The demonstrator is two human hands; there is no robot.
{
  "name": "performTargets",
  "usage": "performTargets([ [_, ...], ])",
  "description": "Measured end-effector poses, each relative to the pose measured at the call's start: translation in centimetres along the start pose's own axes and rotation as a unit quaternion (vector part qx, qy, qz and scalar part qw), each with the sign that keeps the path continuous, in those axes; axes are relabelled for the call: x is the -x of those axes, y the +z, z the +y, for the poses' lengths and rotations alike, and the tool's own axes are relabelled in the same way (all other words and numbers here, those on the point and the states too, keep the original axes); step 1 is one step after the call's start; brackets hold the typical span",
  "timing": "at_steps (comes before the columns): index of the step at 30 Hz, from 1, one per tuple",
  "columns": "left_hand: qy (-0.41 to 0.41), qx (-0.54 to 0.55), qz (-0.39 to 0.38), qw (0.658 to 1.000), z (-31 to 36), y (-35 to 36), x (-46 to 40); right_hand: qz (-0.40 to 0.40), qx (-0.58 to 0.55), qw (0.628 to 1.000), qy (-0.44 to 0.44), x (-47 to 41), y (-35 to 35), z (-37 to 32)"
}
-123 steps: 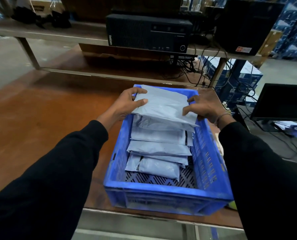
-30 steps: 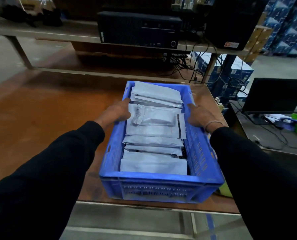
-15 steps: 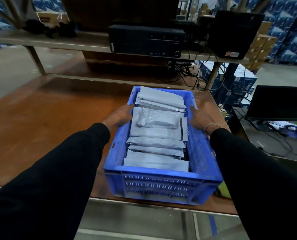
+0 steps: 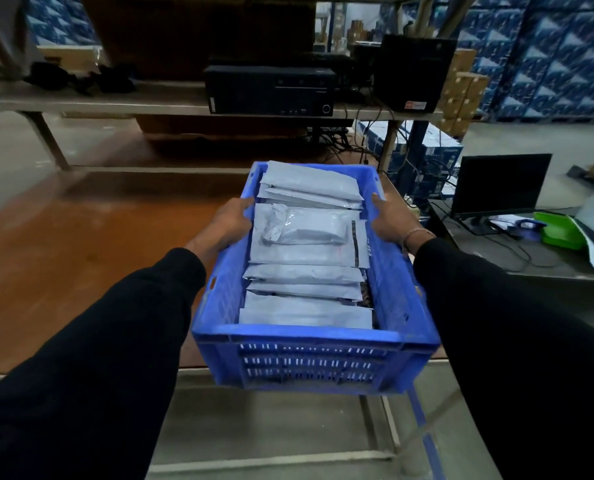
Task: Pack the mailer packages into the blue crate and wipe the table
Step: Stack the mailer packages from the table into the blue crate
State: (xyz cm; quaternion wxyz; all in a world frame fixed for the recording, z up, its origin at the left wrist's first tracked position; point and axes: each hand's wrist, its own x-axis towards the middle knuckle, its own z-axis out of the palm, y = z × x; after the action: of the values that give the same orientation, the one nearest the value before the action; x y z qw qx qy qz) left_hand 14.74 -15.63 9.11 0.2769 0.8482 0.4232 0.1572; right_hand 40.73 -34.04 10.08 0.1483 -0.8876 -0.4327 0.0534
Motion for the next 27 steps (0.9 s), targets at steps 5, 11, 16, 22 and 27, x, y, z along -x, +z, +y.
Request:
performTargets([
  [5,0.022,0.002,0.016,1.0,1.4,-1.3,3.9,0.029,0.029,0.999,0.016,5.4,-2.4,-0.3],
  [11,0.063,0.012,0.011,0.998,4.5,-1.3,7.0,0.041,0.029,0.997,0.059,10.2,-4.9,1.8],
  [16,0.095,0.017,-0.008,0.995,8.6,0.7,7.5,0.069,0.044,0.993,0.088,13.6,-7.1,5.5],
  [22,0.129,0.034,-0.048,0.99,14.3,5.0,6.9,0.096,0.041,0.985,0.136,16.4,-9.7,11.7],
  [27,0.16,0.059,-0.066,0.983,19.8,10.2,7.2,0.102,0.036,0.98,0.168,18.5,-11.4,17.9],
])
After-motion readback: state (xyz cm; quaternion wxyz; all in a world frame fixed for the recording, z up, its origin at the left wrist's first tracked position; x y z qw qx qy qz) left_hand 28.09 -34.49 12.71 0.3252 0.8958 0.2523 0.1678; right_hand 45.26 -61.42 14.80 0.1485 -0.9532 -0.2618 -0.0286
